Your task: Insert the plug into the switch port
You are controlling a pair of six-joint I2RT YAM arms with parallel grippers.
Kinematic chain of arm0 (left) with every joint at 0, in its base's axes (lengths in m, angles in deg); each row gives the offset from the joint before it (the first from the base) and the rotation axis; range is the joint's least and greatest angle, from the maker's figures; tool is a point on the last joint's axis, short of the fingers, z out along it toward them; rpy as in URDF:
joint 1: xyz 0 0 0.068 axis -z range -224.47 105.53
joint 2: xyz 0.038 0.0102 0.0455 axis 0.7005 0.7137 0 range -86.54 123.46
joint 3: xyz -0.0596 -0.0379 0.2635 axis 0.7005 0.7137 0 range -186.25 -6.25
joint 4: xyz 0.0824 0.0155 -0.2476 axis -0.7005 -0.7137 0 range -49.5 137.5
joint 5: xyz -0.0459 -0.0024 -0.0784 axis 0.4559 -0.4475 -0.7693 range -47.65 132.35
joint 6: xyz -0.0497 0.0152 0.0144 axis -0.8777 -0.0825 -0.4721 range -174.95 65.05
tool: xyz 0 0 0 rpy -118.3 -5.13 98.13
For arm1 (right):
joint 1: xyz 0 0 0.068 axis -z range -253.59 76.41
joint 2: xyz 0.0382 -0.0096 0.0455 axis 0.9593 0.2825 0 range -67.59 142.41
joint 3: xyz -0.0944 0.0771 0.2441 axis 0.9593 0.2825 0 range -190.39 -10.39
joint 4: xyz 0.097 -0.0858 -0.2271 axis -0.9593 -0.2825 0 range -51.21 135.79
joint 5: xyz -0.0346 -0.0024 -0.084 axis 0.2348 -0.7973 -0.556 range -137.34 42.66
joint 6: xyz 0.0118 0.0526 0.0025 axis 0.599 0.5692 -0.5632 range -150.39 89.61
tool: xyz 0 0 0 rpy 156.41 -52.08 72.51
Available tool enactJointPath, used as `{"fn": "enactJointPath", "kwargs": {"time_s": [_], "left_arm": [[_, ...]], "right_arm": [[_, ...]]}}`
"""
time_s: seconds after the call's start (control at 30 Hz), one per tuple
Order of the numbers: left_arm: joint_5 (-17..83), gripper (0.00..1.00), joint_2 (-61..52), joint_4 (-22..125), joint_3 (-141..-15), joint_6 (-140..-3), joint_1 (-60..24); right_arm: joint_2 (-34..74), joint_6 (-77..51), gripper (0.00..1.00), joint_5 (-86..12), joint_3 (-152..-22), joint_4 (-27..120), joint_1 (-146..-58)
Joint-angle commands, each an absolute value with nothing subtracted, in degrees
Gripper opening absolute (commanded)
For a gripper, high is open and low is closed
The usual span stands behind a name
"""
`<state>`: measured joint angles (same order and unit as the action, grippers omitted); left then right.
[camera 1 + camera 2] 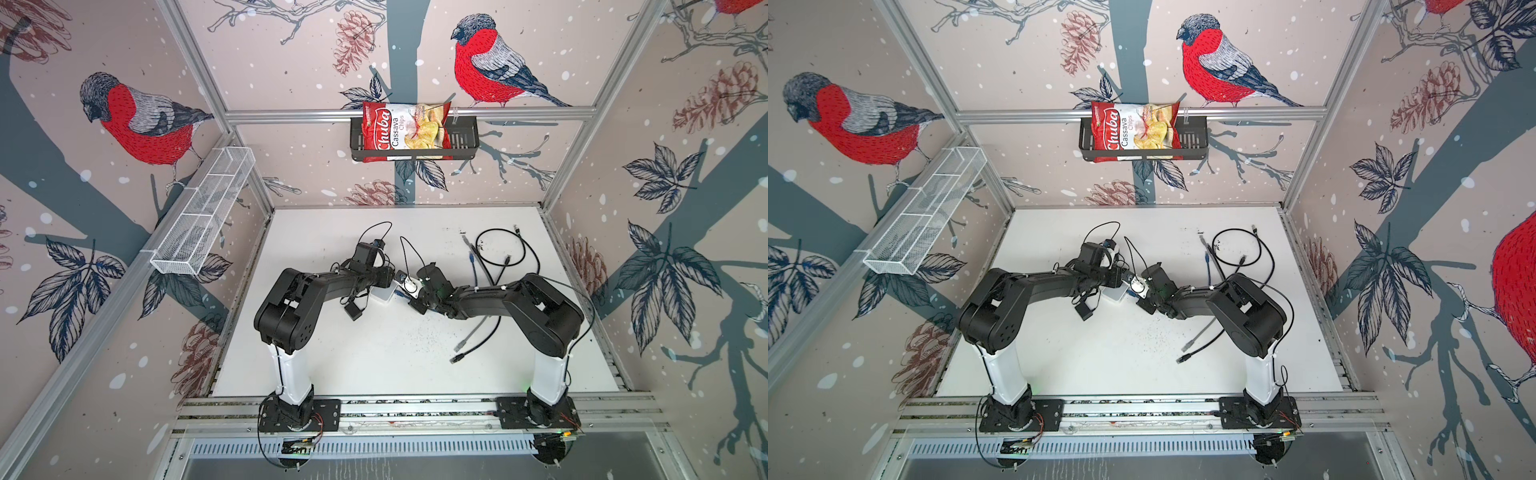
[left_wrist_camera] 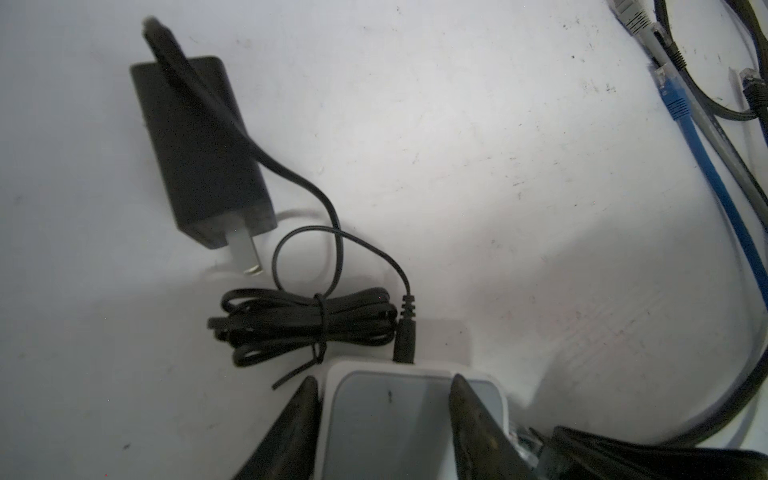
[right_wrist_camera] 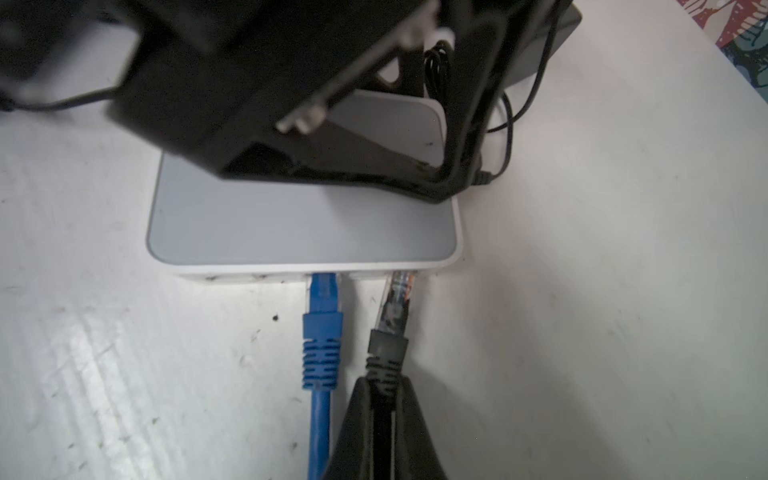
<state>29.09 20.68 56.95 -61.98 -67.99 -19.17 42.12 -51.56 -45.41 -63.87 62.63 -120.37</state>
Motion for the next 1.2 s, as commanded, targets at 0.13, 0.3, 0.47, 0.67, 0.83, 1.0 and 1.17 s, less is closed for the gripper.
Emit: {"fn": "enactJointPath", "kwargs": {"time_s": [0.13,0.3,0.47,0.67,0.83,1.0,1.17], "left_arm": [[17.8,0.48,20.3,53.9,-59.3,-63.1,-17.3],[16.2,0.48,20.7,52.9,-59.4,-59.8,-15.5],[15.9,0.48,20.9,52.9,-59.2,-59.0,-15.0],[11.5,0.45,20.6,55.0,-57.9,-57.8,-14.5],[8.7,0.45,21.1,54.3,-58.1,-56.0,-13.8],[9.6,0.44,21.6,52.8,-58.2,-55.5,-13.6],[11.0,0.43,22.5,54.3,-57.4,-58.2,-14.9]], "right_arm": [[41.6,-53.3,0.01,-42.0,-61.6,64.5,-120.6],[40.1,-57.3,0.01,-39.6,-59.7,68.5,-120.8],[40.5,-58.3,0.01,-39.9,-60.9,66.8,-120.7],[42.3,-54.2,0.01,-41.3,-62.0,67.8,-120.3],[42.4,-54.9,0.01,-41.6,-61.5,69.7,-120.1],[42.2,-55.6,0.01,-42.1,-63.0,66.5,-119.2],[42.4,-53.7,0.02,-43.7,-63.7,62.6,-119.0]]}}
